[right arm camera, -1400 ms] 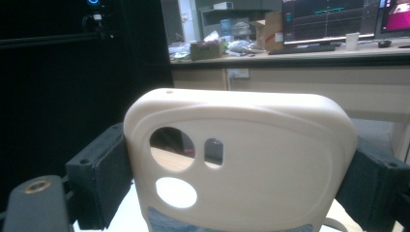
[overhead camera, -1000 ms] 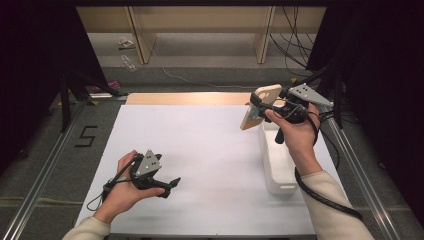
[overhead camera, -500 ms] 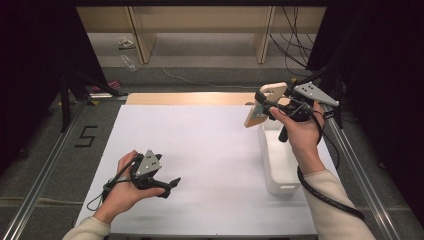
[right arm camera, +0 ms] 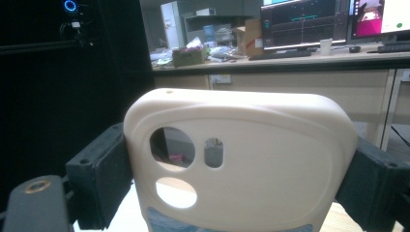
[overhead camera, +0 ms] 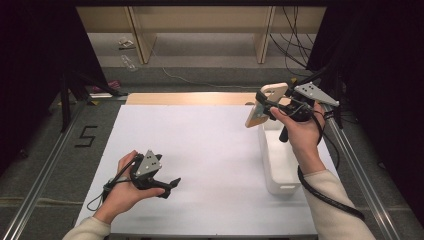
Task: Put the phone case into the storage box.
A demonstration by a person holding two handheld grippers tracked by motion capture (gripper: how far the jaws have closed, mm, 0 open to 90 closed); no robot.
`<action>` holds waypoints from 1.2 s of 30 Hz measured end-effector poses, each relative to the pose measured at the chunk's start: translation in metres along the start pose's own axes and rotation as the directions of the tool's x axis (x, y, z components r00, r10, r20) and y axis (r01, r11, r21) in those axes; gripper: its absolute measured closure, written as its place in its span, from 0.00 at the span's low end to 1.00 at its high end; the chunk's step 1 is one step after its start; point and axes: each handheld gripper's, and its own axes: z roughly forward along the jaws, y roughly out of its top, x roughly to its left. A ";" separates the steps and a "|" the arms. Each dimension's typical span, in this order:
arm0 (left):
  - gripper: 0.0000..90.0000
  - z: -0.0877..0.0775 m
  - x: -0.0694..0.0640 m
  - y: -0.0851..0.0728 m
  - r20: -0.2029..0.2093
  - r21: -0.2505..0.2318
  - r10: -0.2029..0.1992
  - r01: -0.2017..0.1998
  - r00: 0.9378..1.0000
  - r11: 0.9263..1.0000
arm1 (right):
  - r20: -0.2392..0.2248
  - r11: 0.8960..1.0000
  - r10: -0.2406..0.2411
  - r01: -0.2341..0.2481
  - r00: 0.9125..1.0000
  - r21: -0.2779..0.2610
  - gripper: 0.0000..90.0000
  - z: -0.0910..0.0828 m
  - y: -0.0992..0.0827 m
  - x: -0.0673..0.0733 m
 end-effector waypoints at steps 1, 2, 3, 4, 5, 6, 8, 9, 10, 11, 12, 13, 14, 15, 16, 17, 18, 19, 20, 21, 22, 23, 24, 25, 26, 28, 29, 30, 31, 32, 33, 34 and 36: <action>0.04 0.000 0.000 0.000 0.000 0.000 0.001 -0.001 1.000 1.000 | 0.000 1.000 0.000 0.000 1.000 0.001 0.14 0.000 0.000 0.000; 0.04 0.000 0.000 0.000 0.000 0.000 0.000 0.000 1.000 1.000 | 0.001 1.000 0.000 0.000 1.000 0.000 0.14 0.000 0.000 0.000; 0.04 0.000 0.000 0.000 0.000 0.000 -0.001 0.001 1.000 1.000 | 0.001 1.000 0.000 0.000 1.000 0.000 0.14 0.000 0.000 0.000; 0.04 0.000 0.000 0.000 -0.001 0.000 0.000 0.000 1.000 1.000 | 0.002 1.000 0.000 0.000 1.000 0.000 0.14 0.000 0.000 -0.001; 0.04 -0.001 0.001 0.000 -0.002 -0.001 -0.001 0.001 1.000 1.000 | 0.003 1.000 -0.001 0.001 1.000 -0.001 0.14 0.000 0.000 -0.001; 0.04 -0.001 0.001 0.000 -0.002 -0.001 -0.001 0.001 1.000 1.000 | 0.004 1.000 -0.002 0.002 1.000 -0.001 0.14 0.000 0.000 -0.001; 0.04 -0.001 0.001 0.000 -0.002 0.000 -0.002 0.002 1.000 1.000 | 0.005 1.000 -0.002 0.002 1.000 0.000 0.14 0.000 0.000 -0.001; 0.04 -0.001 0.001 0.000 -0.003 -0.001 -0.002 0.002 1.000 1.000 | 0.006 1.000 -0.003 0.003 1.000 0.000 0.14 0.000 0.000 -0.001; 0.04 -0.001 0.001 0.000 -0.003 -0.003 -0.001 0.001 1.000 1.000 | 0.007 1.000 -0.004 0.004 1.000 0.001 0.14 0.000 0.000 -0.001; 0.04 -0.001 0.001 0.000 -0.004 -0.004 -0.001 0.001 1.000 1.000 | 0.007 1.000 -0.004 0.004 1.000 0.001 0.14 0.000 0.000 -0.001; 0.04 -0.001 0.001 0.000 -0.004 -0.003 0.000 0.000 1.000 1.000 | 0.008 1.000 -0.005 0.005 1.000 0.001 0.14 0.000 0.000 -0.001; 0.04 -0.001 0.001 0.000 -0.004 -0.001 -0.001 0.001 1.000 1.000 | 0.009 1.000 -0.006 0.006 1.000 0.002 0.14 0.000 0.000 -0.001; 0.04 -0.001 0.001 0.000 -0.003 0.000 -0.001 0.001 1.000 1.000 | 0.010 1.000 -0.006 0.006 1.000 0.002 0.14 0.000 0.000 -0.001; 0.04 0.000 0.000 0.000 -0.001 0.000 -0.001 0.001 1.000 1.000 | 0.011 1.000 -0.007 0.007 1.000 0.001 0.14 0.000 0.000 -0.001; 0.04 0.000 0.000 0.000 -0.001 0.000 0.000 0.000 1.000 1.000 | 0.011 1.000 -0.007 0.007 1.000 0.001 0.14 0.000 0.000 -0.002; 0.04 0.000 0.000 0.000 -0.001 0.001 0.000 0.000 1.000 1.000 | 0.012 1.000 -0.007 0.007 1.000 0.002 0.14 0.000 0.000 -0.002; 0.04 0.000 0.001 0.000 -0.002 -0.001 -0.001 0.001 1.000 1.000 | 0.014 1.000 -0.006 0.006 1.000 0.001 0.14 0.000 0.000 -0.002; 0.04 -0.001 0.001 0.000 -0.004 0.000 -0.001 0.001 1.000 1.000 | 0.015 1.000 -0.006 0.006 1.000 0.000 0.14 0.000 0.000 -0.003; 0.04 -0.001 0.001 0.000 -0.004 0.000 -0.001 0.001 1.000 1.000 | 0.015 1.000 -0.004 0.004 1.000 -0.003 0.14 -0.001 0.001 -0.003; 0.04 -0.001 0.001 0.000 -0.004 0.000 -0.001 0.001 1.000 1.000 | 0.015 1.000 -0.005 0.005 1.000 -0.001 0.14 -0.001 0.001 -0.003; 0.04 -0.001 0.001 0.000 -0.004 0.001 -0.002 0.002 1.000 1.000 | 0.016 1.000 -0.005 0.005 1.000 -0.001 0.14 -0.001 0.001 -0.004; 0.04 -0.001 0.001 0.000 -0.004 0.001 -0.002 0.002 1.000 1.000 | 0.017 1.000 -0.004 0.005 1.000 -0.002 0.14 -0.001 0.001 -0.004; 0.04 -0.001 0.001 0.000 -0.004 0.002 -0.002 0.002 1.000 1.000 | 0.019 1.000 -0.004 0.004 1.000 -0.003 0.14 -0.002 0.001 -0.005; 0.04 -0.001 0.001 0.000 -0.004 0.001 -0.004 0.004 1.000 1.000 | 0.020 1.000 -0.003 0.003 1.000 -0.005 0.14 -0.002 0.002 -0.005; 0.05 -0.001 0.001 0.000 -0.003 0.000 -0.005 0.005 1.000 1.000 | 0.020 1.000 0.002 -0.001 1.000 -0.006 0.14 -0.002 0.002 -0.005; 0.05 -0.001 0.001 0.000 -0.001 -0.005 -0.006 0.006 1.000 1.000 | 0.020 1.000 0.004 -0.004 1.000 -0.009 0.14 -0.003 0.003 -0.006; 0.05 -0.001 0.001 0.000 -0.002 -0.004 -0.005 0.005 1.000 1.000 | 0.021 1.000 0.003 -0.002 1.000 -0.011 0.14 -0.003 0.003 -0.006; 0.05 -0.001 0.001 0.000 -0.002 -0.004 -0.005 0.005 1.000 1.000 | 0.021 1.000 0.003 -0.003 1.000 -0.011 0.14 -0.003 0.003 -0.006; 0.05 -0.001 0.001 0.000 -0.003 -0.004 -0.006 0.006 1.000 1.000 | 0.021 1.000 0.003 -0.003 1.000 -0.012 0.14 -0.003 0.003 -0.006; 0.05 -0.002 0.001 0.000 -0.004 -0.005 -0.005 0.005 1.000 1.000 | 0.021 1.000 0.003 -0.003 1.000 -0.011 0.14 -0.003 0.003 -0.006; 0.05 -0.002 0.001 0.000 -0.004 -0.005 -0.005 0.005 1.000 1.000 | 0.021 1.000 0.003 -0.003 1.000 -0.011 0.14 -0.003 0.003 -0.007; 0.05 -0.002 0.001 0.000 -0.005 -0.005 -0.005 0.005 1.000 1.000 | 0.023 1.000 0.004 -0.004 1.000 -0.010 0.14 -0.003 0.003 -0.007; 0.05 -0.002 0.002 0.000 -0.007 -0.003 -0.004 0.004 1.000 1.000 | 0.024 1.000 0.005 -0.005 1.000 -0.011 0.14 -0.003 0.003 -0.007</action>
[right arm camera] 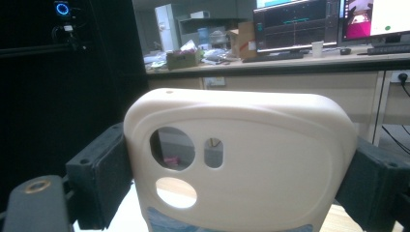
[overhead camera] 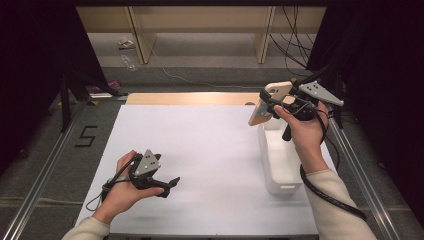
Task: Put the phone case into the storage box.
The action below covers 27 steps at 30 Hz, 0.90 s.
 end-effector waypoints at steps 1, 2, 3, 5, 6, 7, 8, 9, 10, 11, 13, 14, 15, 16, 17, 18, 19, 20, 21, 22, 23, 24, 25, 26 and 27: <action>0.05 0.000 0.000 0.000 -0.001 0.000 -0.001 0.001 1.000 1.000 | 0.000 1.000 0.001 -0.001 1.000 0.000 0.14 0.000 0.000 0.000; 0.05 0.000 0.000 0.000 0.000 0.000 -0.001 0.001 1.000 1.000 | 0.000 1.000 0.001 -0.001 1.000 0.000 0.14 0.000 0.000 -0.001; 0.05 0.000 0.000 0.000 0.000 0.001 0.000 0.000 1.000 1.000 | 0.000 1.000 0.001 -0.001 1.000 -0.001 0.14 0.000 0.000 -0.001; 0.05 0.000 0.000 0.000 0.001 0.001 -0.001 0.001 1.000 1.000 | 0.002 1.000 0.003 -0.003 1.000 -0.003 0.14 0.000 0.001 -0.001; 0.05 0.000 0.000 0.000 0.001 0.001 -0.001 0.001 1.000 1.000 | 0.003 1.000 0.002 -0.002 1.000 -0.003 0.14 -0.001 0.001 -0.002; 0.05 0.000 -0.001 0.000 0.003 0.000 -0.002 0.002 1.000 1.000 | 0.004 1.000 0.002 -0.002 1.000 -0.005 0.14 -0.001 0.001 -0.002; 0.05 0.000 -0.001 0.000 0.006 -0.002 -0.005 0.005 1.000 1.000 | 0.004 1.000 0.002 -0.002 1.000 -0.005 0.14 -0.001 0.001 -0.002; 0.05 0.000 0.000 0.000 0.009 -0.004 -0.008 0.008 1.000 1.000 | 0.005 1.000 0.003 -0.003 1.000 -0.006 0.14 -0.001 0.001 -0.003; 0.05 0.000 0.000 0.001 0.010 -0.006 -0.010 0.010 1.000 1.000 | 0.007 1.000 0.003 -0.003 1.000 -0.005 0.14 -0.001 0.001 -0.003; 0.05 -0.001 0.000 0.001 0.009 -0.007 -0.010 0.010 1.000 1.000 | 0.007 1.000 0.006 -0.006 1.000 -0.005 0.14 -0.001 0.001 -0.004; 0.05 -0.001 0.000 0.001 0.008 -0.005 -0.009 0.009 1.000 1.000 | 0.010 1.000 0.006 -0.006 1.000 -0.006 0.14 -0.001 0.001 -0.004; 0.05 -0.001 0.000 0.001 0.007 -0.006 -0.010 0.010 1.000 1.000 | 0.011 1.000 0.007 -0.006 1.000 -0.007 0.14 -0.001 0.001 -0.005; 0.05 -0.001 0.000 0.001 0.007 -0.006 -0.010 0.010 1.000 1.000 | 0.013 1.000 0.006 -0.006 1.000 -0.008 0.14 -0.002 0.001 -0.005; 0.05 -0.001 0.000 0.000 0.007 -0.005 -0.009 0.009 1.000 1.000 | 0.014 1.000 0.005 -0.005 1.000 -0.009 0.14 -0.002 0.001 -0.006; 0.05 0.000 0.000 0.000 0.007 -0.004 -0.009 0.009 1.000 1.000 | 0.015 1.000 0.004 -0.004 1.000 -0.008 0.14 -0.002 0.001 -0.006; 0.05 0.000 0.000 0.000 0.007 -0.003 -0.009 0.009 1.000 1.000 | 0.016 1.000 0.005 -0.005 1.000 -0.009 0.14 -0.002 0.001 -0.006; 0.05 0.000 0.000 0.000 0.006 -0.004 -0.008 0.008 1.000 1.000 | 0.016 1.000 0.006 -0.005 1.000 -0.007 0.14 -0.002 0.001 -0.006; 0.05 0.000 0.000 0.000 0.007 -0.003 -0.008 0.008 1.000 1.000 | 0.017 1.000 0.006 -0.006 1.000 -0.007 0.14 -0.002 0.001 -0.007; 0.05 -0.001 0.000 0.000 0.006 -0.004 -0.008 0.008 1.000 1.000 | 0.019 1.000 0.007 -0.007 1.000 -0.008 0.14 -0.002 0.001 -0.007; 0.05 -0.001 0.000 0.000 0.006 -0.004 -0.010 0.010 1.000 1.000 | 0.020 1.000 0.007 -0.007 1.000 -0.009 0.14 -0.002 0.002 -0.007; 0.05 -0.001 0.000 0.000 0.006 -0.005 -0.011 0.011 1.000 1.000 | 0.022 1.000 0.008 -0.008 1.000 -0.010 0.14 -0.002 0.002 -0.007; 0.05 -0.001 0.000 0.000 0.005 -0.005 -0.011 0.011 1.000 1.000 | 0.023 1.000 0.007 -0.007 1.000 -0.011 0.14 -0.002 0.002 -0.008; 0.05 -0.001 0.000 0.000 0.005 -0.005 -0.011 0.011 1.000 1.000 | 0.024 1.000 0.008 -0.008 1.000 -0.011 0.14 -0.003 0.002 -0.008; 0.05 -0.001 0.000 0.000 0.006 -0.004 -0.010 0.010 1.000 1.000 | 0.026 1.000 0.008 -0.008 1.000 -0.012 0.14 -0.003 0.002 -0.009; 0.05 -0.001 0.000 0.000 0.006 -0.004 -0.010 0.010 1.000 1.000 | 0.029 1.000 0.007 -0.007 1.000 -0.012 0.14 -0.003 0.002 -0.010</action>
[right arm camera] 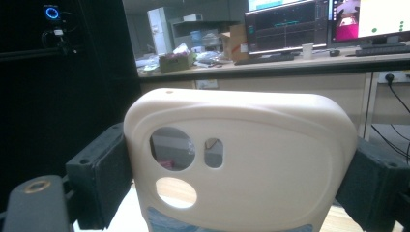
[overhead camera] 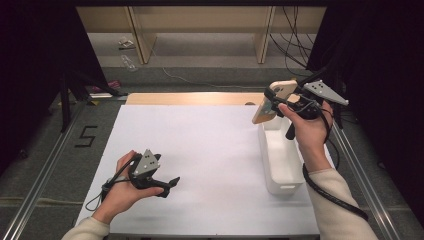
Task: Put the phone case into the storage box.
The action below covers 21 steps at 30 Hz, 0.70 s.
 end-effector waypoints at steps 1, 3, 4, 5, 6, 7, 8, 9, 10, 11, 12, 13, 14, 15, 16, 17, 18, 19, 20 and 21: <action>0.05 0.000 0.000 0.000 0.000 0.000 0.000 0.000 1.000 1.000 | 0.002 1.000 0.003 -0.003 1.000 -0.001 0.14 0.000 0.000 -0.001; 0.05 0.000 0.000 0.000 0.001 -0.002 -0.002 0.002 1.000 1.000 | 0.004 1.000 0.010 -0.010 1.000 -0.005 0.14 -0.001 0.001 -0.003; 0.05 0.000 0.000 0.000 0.001 -0.002 -0.001 0.001 1.000 1.000 | 0.004 1.000 0.013 -0.013 1.000 -0.009 0.14 -0.002 0.001 -0.004; 0.05 0.000 0.000 0.000 0.000 -0.001 -0.001 0.001 1.000 1.000 | 0.008 1.000 0.012 -0.012 1.000 -0.010 0.14 -0.002 0.002 -0.004; 0.05 0.000 0.000 0.000 0.001 -0.002 -0.002 0.002 1.000 1.000 | 0.011 1.000 0.012 -0.011 1.000 -0.012 0.14 -0.003 0.002 -0.005; 0.05 0.000 0.000 0.000 0.002 -0.001 -0.001 0.001 1.000 1.000 | 0.013 1.000 0.013 -0.013 1.000 -0.012 0.14 -0.003 0.003 -0.006; 0.05 0.000 0.000 0.000 0.001 0.000 0.000 0.000 1.000 1.000 | 0.014 1.000 0.013 -0.013 1.000 -0.015 0.14 -0.003 0.003 -0.006; 0.05 0.000 0.000 0.000 0.001 0.000 0.000 0.000 1.000 1.000 | 0.016 1.000 0.014 -0.014 1.000 -0.015 0.14 -0.003 0.003 -0.007; 0.05 0.000 0.000 0.000 0.001 0.000 0.000 0.000 1.000 1.000 | 0.019 1.000 0.015 -0.015 1.000 -0.016 0.14 -0.004 0.003 -0.008; 0.05 0.000 0.000 0.000 0.001 0.001 0.000 0.000 1.000 1.000 | 0.020 1.000 0.016 -0.016 1.000 -0.016 0.14 -0.004 0.003 -0.008; 0.05 0.000 0.000 0.000 0.001 0.000 0.000 0.000 1.000 1.000 | 0.021 1.000 0.017 -0.016 1.000 -0.016 0.14 -0.004 0.003 -0.009; 0.05 0.000 0.000 0.000 0.001 -0.001 -0.002 0.002 1.000 1.000 | 0.024 1.000 0.018 -0.018 1.000 -0.015 0.14 -0.004 0.003 -0.009; 0.05 0.000 0.000 0.000 0.001 -0.001 -0.002 0.002 1.000 1.000 | 0.027 1.000 0.018 -0.018 0.999 -0.015 0.14 -0.004 0.003 -0.010; 0.05 0.000 0.000 0.000 0.000 -0.002 -0.002 0.002 1.000 1.000 | 0.028 1.000 0.019 -0.019 0.999 -0.015 0.14 -0.004 0.003 -0.010; 0.05 0.000 0.000 0.000 0.000 -0.001 -0.002 0.002 1.000 1.000 | 0.029 1.000 0.020 -0.019 0.999 -0.015 0.14 -0.004 0.003 -0.011; 0.05 0.000 0.000 0.000 0.000 -0.001 -0.002 0.002 1.000 1.000 | 0.030 1.000 0.019 -0.019 0.999 -0.016 0.14 -0.004 0.003 -0.011; 0.05 0.000 0.000 0.000 0.001 0.000 -0.002 0.002 1.000 1.000 | 0.031 1.000 0.018 -0.017 0.999 -0.016 0.14 -0.004 0.003 -0.011; 0.05 0.000 0.000 0.000 0.001 0.000 -0.002 0.002 1.000 1.000 | 0.031 1.000 0.018 -0.018 0.999 -0.016 0.14 -0.004 0.003 -0.011; 0.05 0.000 0.000 0.000 0.001 0.000 -0.001 0.001 1.000 1.000 | 0.031 1.000 0.021 -0.021 0.999 -0.016 0.14 -0.004 0.003 -0.011; 0.05 0.000 0.000 0.000 0.001 0.000 -0.001 0.001 1.000 1.000 | 0.031 1.000 0.019 -0.019 0.999 -0.016 0.14 -0.004 0.003 -0.011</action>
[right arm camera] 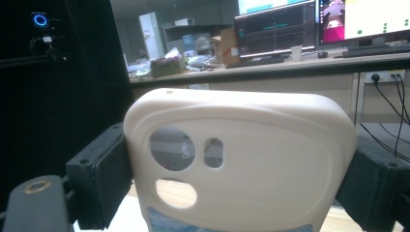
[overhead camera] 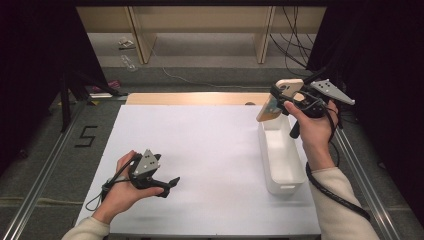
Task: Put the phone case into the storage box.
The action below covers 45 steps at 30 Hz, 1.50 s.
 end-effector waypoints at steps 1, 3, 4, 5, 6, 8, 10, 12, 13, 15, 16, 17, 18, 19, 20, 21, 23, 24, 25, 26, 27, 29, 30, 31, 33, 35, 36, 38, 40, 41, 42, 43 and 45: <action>0.05 0.000 0.000 0.000 0.000 0.000 0.000 0.000 1.000 1.000 | 0.000 1.000 0.000 0.000 1.000 0.002 0.14 0.000 0.000 0.000; 0.05 0.000 0.000 0.000 -0.001 -0.001 0.000 0.000 1.000 1.000 | 0.001 1.000 0.000 0.000 1.000 0.002 0.14 0.000 0.000 0.000; 0.05 0.000 0.000 0.000 -0.001 0.001 0.000 0.000 1.000 1.000 | 0.002 1.000 0.000 0.000 1.000 0.002 0.14 0.000 0.000 -0.001; 0.05 0.000 0.000 0.000 -0.001 0.000 0.000 0.000 1.000 1.000 | 0.003 1.000 -0.001 0.001 1.000 0.002 0.14 0.000 0.000 -0.001; 0.05 0.000 0.000 0.000 0.000 0.001 0.000 0.000 1.000 1.000 | 0.004 1.000 -0.002 0.002 1.000 0.001 0.14 0.000 0.000 -0.001; 0.05 0.000 0.000 0.000 -0.001 0.003 0.002 -0.002 1.000 1.000 | 0.004 1.000 -0.002 0.002 1.000 0.000 0.14 0.000 0.000 -0.001; 0.05 0.000 0.000 0.000 0.001 0.001 0.002 -0.002 1.000 1.000 | 0.006 1.000 -0.002 0.002 1.000 0.000 0.14 0.000 0.000 -0.001; 0.05 0.000 0.000 0.000 -0.001 0.000 0.001 -0.001 1.000 1.000 | 0.007 1.000 -0.003 0.003 1.000 0.000 0.14 0.000 0.000 -0.001; 0.05 0.000 0.000 0.000 0.000 0.000 0.000 0.000 1.000 1.000 | 0.007 1.000 -0.002 0.002 1.000 0.000 0.14 0.000 0.000 -0.001; 0.05 0.000 0.000 0.000 0.000 0.003 0.002 -0.002 1.000 1.000 | 0.009 1.000 -0.002 0.002 1.000 0.000 0.14 0.000 -0.001 -0.002; 0.05 0.000 0.000 0.000 0.000 0.004 0.001 -0.001 1.000 1.000 | 0.010 1.000 0.000 0.000 1.000 0.002 0.14 0.000 -0.001 -0.002; 0.05 0.000 0.000 0.000 0.000 0.003 0.002 -0.002 1.000 1.000 | 0.012 1.000 0.001 -0.001 1.000 0.003 0.14 0.000 -0.001 -0.002; 0.05 0.000 0.000 0.000 0.001 0.003 0.002 -0.002 1.000 1.000 | 0.012 1.000 0.001 -0.001 1.000 0.003 0.14 0.000 -0.001 -0.003; 0.05 0.000 0.000 0.000 0.000 0.001 0.002 -0.002 1.000 1.000 | 0.014 1.000 0.002 -0.002 1.000 0.003 0.14 0.000 -0.001 -0.003; 0.05 0.000 0.000 0.000 0.000 0.000 0.003 -0.003 1.000 1.000 | 0.014 1.000 0.002 -0.002 1.000 0.002 0.14 0.000 -0.001 -0.003; 0.05 0.000 0.000 0.000 0.000 0.000 0.002 -0.002 1.000 1.000 | 0.016 1.000 0.002 -0.002 1.000 0.001 0.14 0.000 0.000 -0.004; 0.05 0.000 0.000 0.000 0.000 0.003 0.003 -0.003 1.000 1.000 | 0.017 1.000 0.003 -0.003 1.000 -0.001 0.14 -0.001 0.000 -0.004; 0.05 0.000 0.000 0.000 0.000 0.003 0.002 -0.002 1.000 1.000 | 0.017 1.000 0.004 -0.004 1.000 -0.001 0.14 -0.001 0.000 -0.004; 0.05 0.000 0.000 0.000 0.000 0.001 0.003 -0.003 1.000 1.000 | 0.019 1.000 0.003 -0.003 1.000 0.000 0.14 -0.001 0.000 -0.005; 0.05 0.000 -0.001 0.000 -0.001 0.001 0.004 -0.004 1.000 1.000 | 0.022 1.000 0.003 -0.003 1.000 -0.002 0.14 -0.001 0.000 -0.005; 0.05 0.000 -0.001 0.000 0.000 0.000 0.004 -0.004 1.000 1.000 | 0.024 1.000 0.003 -0.003 1.000 -0.002 0.14 -0.001 -0.001 -0.005; 0.05 0.000 -0.001 0.000 0.000 0.000 0.003 -0.003 1.000 1.000 | 0.026 1.000 0.005 -0.005 1.000 -0.001 0.14 -0.001 -0.001 -0.005; 0.05 0.000 -0.001 0.000 0.000 0.002 0.005 -0.005 1.000 1.000 | 0.027 1.000 0.002 -0.002 1.000 0.000 0.14 -0.001 -0.001 -0.006; 0.05 0.000 -0.001 0.000 0.000 0.002 0.005 -0.005 1.000 1.000 | 0.029 1.000 0.002 -0.002 1.000 0.001 0.14 -0.001 -0.001 -0.006; 0.05 -0.001 -0.001 0.000 0.002 0.004 0.007 -0.007 1.000 1.000 | 0.034 1.000 0.003 -0.003 0.999 0.000 0.14 -0.001 -0.001 -0.007; 0.05 0.000 -0.001 0.000 0.003 0.003 0.006 -0.006 1.000 1.000 | 0.037 1.000 0.004 -0.005 0.999 0.003 0.14 -0.001 -0.001 -0.008; 0.05 0.000 -0.001 0.000 0.003 0.002 0.005 -0.005 1.000 1.000 | 0.039 1.000 0.007 -0.007 0.999 0.002 0.14 -0.001 -0.001 -0.008; 0.05 0.000 -0.001 0.000 0.005 0.002 0.004 -0.004 1.000 1.000 | 0.043 1.000 0.003 -0.003 0.999 0.001 0.14 -0.002 0.000 -0.010; 0.05 0.000 -0.001 0.000 0.005 0.002 0.004 -0.004 1.000 1.000 | 0.046 1.000 0.006 -0.006 0.999 0.000 0.14 -0.002 0.000 -0.011; 0.05 0.000 -0.002 0.000 0.006 0.003 0.003 -0.004 1.000 1.000 | 0.048 1.000 0.005 -0.005 0.999 0.001 0.14 -0.002 0.000 -0.011; 0.05 0.000 -0.002 0.000 0.006 0.004 0.005 -0.005 1.000 1.000 | 0.050 1.000 0.008 -0.008 0.999 0.003 0.14 -0.002 -0.001 -0.012; 0.05 0.000 -0.002 0.000 0.006 0.005 0.005 -0.006 1.000 1.000 | 0.052 1.000 0.007 -0.008 0.999 0.005 0.14 -0.002 -0.001 -0.012; 0.05 0.000 -0.001 0.000 0.005 0.005 0.005 -0.005 1.000 1.000 | 0.052 1.000 0.010 -0.010 0.999 0.007 0.14 -0.002 -0.001 -0.012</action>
